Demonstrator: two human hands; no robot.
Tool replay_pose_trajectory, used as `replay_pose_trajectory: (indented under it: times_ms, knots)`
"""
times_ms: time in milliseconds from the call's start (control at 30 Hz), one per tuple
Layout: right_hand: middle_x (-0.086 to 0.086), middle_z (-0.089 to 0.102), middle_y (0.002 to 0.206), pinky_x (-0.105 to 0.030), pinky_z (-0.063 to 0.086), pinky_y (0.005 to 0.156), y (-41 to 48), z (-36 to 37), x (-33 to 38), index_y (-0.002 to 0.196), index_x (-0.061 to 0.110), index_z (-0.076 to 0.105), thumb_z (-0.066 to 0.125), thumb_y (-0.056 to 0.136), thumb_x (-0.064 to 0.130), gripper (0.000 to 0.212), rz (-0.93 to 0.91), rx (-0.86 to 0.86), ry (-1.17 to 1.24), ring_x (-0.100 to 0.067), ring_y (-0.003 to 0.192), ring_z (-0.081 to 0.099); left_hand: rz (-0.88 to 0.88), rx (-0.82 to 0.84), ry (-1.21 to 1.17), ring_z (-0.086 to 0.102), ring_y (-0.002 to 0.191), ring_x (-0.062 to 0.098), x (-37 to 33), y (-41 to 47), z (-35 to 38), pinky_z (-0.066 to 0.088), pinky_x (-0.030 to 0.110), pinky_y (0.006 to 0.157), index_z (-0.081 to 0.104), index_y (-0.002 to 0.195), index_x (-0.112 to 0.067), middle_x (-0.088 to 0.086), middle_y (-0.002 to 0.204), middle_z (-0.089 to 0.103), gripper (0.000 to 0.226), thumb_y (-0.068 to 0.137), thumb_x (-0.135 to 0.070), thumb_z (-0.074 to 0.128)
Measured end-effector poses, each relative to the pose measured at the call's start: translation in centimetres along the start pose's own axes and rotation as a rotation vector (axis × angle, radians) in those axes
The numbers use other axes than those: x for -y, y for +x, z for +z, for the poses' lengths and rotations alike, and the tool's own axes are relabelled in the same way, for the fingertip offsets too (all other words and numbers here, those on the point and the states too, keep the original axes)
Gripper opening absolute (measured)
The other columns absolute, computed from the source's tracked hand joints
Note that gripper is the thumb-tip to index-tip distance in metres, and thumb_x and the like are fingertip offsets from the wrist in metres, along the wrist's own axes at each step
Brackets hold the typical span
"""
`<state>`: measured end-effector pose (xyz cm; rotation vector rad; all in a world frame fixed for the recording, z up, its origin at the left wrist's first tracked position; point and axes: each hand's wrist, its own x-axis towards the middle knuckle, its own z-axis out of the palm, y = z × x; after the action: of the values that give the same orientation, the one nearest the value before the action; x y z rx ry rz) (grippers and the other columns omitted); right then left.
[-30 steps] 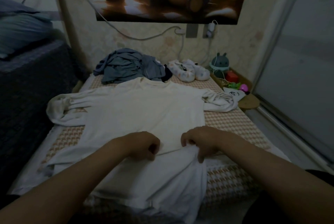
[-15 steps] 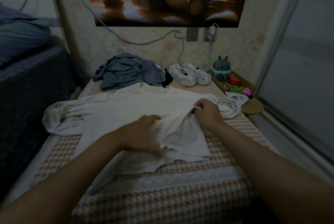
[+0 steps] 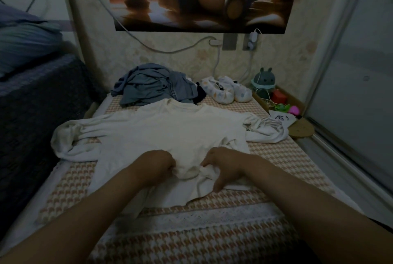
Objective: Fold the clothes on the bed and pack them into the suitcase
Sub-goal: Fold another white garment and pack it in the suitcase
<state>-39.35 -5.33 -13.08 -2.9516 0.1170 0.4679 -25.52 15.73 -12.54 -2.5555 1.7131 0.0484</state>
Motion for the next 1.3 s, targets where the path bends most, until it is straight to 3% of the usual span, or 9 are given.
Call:
replay_pose_trajectory:
  times_ms: [167,333,567,833,933,1033,1133,1233,1300]
  knots:
    - [0.012,0.052,0.106,-0.032,0.05,0.09,-1.2,-1.3,0.6,0.111,0.022,0.068,0.075,0.075,0.02,0.037,-0.009,-0.087,0.163,-0.014,0.102,0.055,0.025,-0.008,-0.185,0.058,0.086,0.023,-1.4,-0.9,-1.4,0.048,0.034,0.077,0.059,0.086,-0.015,0.004,0.092,0.063,0.024,0.092,-0.034,0.045]
    - [0.009,0.029,0.133,-0.04,0.052,0.085,-1.6,0.2,-0.4,0.133,0.041,0.038,0.075,0.064,0.023,0.08,0.076,0.016,0.092,-0.018,0.115,0.041,0.076,0.183,0.05,0.052,0.102,0.021,-3.4,-2.7,1.0,0.043,0.034,0.082,0.051,0.116,-0.028,-0.002,0.112,0.053,0.063,0.071,-0.072,0.058]
    - [0.001,0.068,0.11,-0.026,0.043,0.072,-1.8,-0.7,-0.4,0.112,0.028,0.069,0.057,0.087,0.023,0.028,0.13,-0.449,-0.071,-0.021,0.096,0.062,0.041,0.167,0.032,0.057,0.102,0.024,-2.4,-2.2,0.0,0.045,0.032,0.08,0.056,0.112,-0.021,0.003,0.11,0.058,0.037,0.081,-0.038,0.064]
    - [-0.013,0.057,0.11,-0.039,0.047,0.081,1.1,-5.2,-4.5,0.107,0.011,0.051,0.045,0.093,0.017,0.016,0.27,-0.551,0.16,-0.031,0.097,0.055,-0.097,-0.336,0.128,0.061,0.088,0.029,3.5,2.8,-2.4,0.047,0.033,0.066,0.065,0.097,-0.018,0.006,0.098,0.059,0.017,0.09,-0.024,0.051]
    - [-0.007,0.056,0.107,-0.033,0.038,0.074,3.3,-6.3,-6.1,0.104,0.015,0.052,0.039,0.094,0.032,0.024,0.343,-0.592,0.207,-0.027,0.095,0.053,-0.25,-0.282,0.072,0.062,0.088,0.027,7.1,5.4,-3.2,0.052,0.033,0.07,0.067,0.094,-0.018,0.004,0.096,0.063,0.017,0.089,-0.025,0.052]
    - [-0.005,0.058,0.096,-0.03,0.034,0.068,6.0,-7.4,-7.3,0.097,0.015,0.055,0.042,0.093,0.035,0.025,0.39,-0.704,0.191,-0.026,0.089,0.057,-0.493,-0.067,-0.16,0.063,0.093,0.025,9.6,8.8,-4.5,0.051,0.031,0.077,0.065,0.101,-0.011,0.008,0.106,0.066,0.02,0.086,-0.024,0.062]
    - [-0.014,0.058,0.113,-0.034,0.038,0.072,9.2,-8.6,-8.4,0.117,0.009,0.051,0.043,0.095,0.016,0.025,0.511,-0.976,0.207,-0.033,0.099,0.057,-0.636,-0.415,-0.744,0.066,0.09,0.028,11.1,12.7,-5.7,0.058,0.038,0.079,0.064,0.103,-0.009,0.012,0.106,0.068,0.027,0.078,-0.009,0.072]
    - [-0.021,0.053,0.118,-0.045,0.039,0.088,11.8,-8.7,-9.7,0.125,0.008,0.049,0.045,0.087,0.006,0.038,0.661,-1.065,-0.075,-0.038,0.107,0.051,-0.391,-0.517,-1.125,0.043,0.129,0.02,11.2,15.1,-5.7,0.043,0.043,0.105,0.032,0.147,-0.025,-0.001,0.149,0.035,0.078,0.083,-0.015,0.075]
    - [-0.027,0.052,0.123,-0.056,0.037,0.097,13.4,-7.6,-10.2,0.129,0.008,0.051,0.049,0.08,0.007,0.05,0.627,-1.068,-0.252,-0.042,0.112,0.049,-0.251,-0.509,-1.091,0.039,0.134,0.02,11.1,15.5,-4.8,0.041,0.039,0.107,0.023,0.151,-0.029,-0.003,0.156,0.025,0.081,0.087,-0.011,0.069]
